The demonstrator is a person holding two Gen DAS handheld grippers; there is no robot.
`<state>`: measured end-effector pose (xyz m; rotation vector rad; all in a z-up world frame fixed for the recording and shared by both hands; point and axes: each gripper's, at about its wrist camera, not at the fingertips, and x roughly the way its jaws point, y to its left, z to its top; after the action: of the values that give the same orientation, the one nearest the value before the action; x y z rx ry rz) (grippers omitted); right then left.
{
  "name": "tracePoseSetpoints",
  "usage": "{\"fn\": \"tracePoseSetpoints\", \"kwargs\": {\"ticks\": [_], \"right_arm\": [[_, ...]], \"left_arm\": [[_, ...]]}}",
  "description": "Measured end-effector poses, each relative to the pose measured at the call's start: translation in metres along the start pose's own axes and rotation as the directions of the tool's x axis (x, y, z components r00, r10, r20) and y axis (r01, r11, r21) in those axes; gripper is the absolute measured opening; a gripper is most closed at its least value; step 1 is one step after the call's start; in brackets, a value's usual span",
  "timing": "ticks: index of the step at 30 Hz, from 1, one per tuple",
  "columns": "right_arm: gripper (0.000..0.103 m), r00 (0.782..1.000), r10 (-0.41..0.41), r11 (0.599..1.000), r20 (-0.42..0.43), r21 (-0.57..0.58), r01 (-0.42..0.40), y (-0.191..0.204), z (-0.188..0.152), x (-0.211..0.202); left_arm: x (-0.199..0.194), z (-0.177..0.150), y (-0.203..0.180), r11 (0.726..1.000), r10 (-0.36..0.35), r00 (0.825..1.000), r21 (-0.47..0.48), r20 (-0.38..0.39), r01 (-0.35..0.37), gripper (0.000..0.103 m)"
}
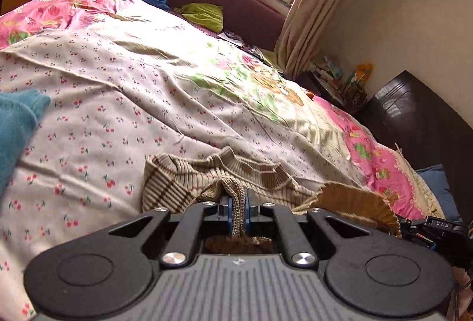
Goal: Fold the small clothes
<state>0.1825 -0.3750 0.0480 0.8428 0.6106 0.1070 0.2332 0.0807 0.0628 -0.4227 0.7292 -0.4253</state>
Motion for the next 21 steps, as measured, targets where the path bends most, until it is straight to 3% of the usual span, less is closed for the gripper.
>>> {"fn": "tracePoseSetpoints", "kwargs": {"ticks": [4,6,8,11,14,17,21], "right_arm": [[0.005,0.993,-0.120,0.993,0.015,-0.001,0.120,-0.021,0.017,0.058],[0.006,0.982,-0.188,0.980,-0.020,-0.065,0.187,-0.029,0.017,0.091],[0.011,0.973,-0.232,0.972,-0.023,-0.033,0.231,-0.040,0.013,0.106],[0.011,0.976,-0.216,0.976,-0.007,0.010,0.216,-0.048,0.009,0.102],[0.012,0.972,-0.233,0.971,0.029,-0.045,0.234,-0.047,0.005,0.086],[0.021,0.961,-0.263,0.955,0.085,-0.119,0.272,-0.042,0.002,0.071],[0.024,0.969,-0.247,0.956,0.025,-0.158,0.248,-0.041,-0.009,0.071]], "left_arm": [[0.057,0.011,0.018,0.993,0.115,0.993,0.032,0.010,-0.115,0.020],[0.083,0.008,0.031,0.986,0.167,0.986,0.016,-0.025,-0.167,0.020],[0.101,0.003,0.043,0.974,0.225,0.973,0.005,-0.044,-0.225,0.020],[0.099,-0.002,0.052,0.976,0.213,0.976,-0.046,-0.044,-0.215,0.022],[0.089,-0.001,0.050,0.977,0.208,0.978,-0.047,-0.016,-0.209,0.029],[0.084,0.001,0.050,0.976,0.210,0.978,-0.061,-0.004,-0.210,0.033],[0.084,0.002,0.054,0.970,0.220,0.976,-0.110,-0.001,-0.219,0.037]]}}
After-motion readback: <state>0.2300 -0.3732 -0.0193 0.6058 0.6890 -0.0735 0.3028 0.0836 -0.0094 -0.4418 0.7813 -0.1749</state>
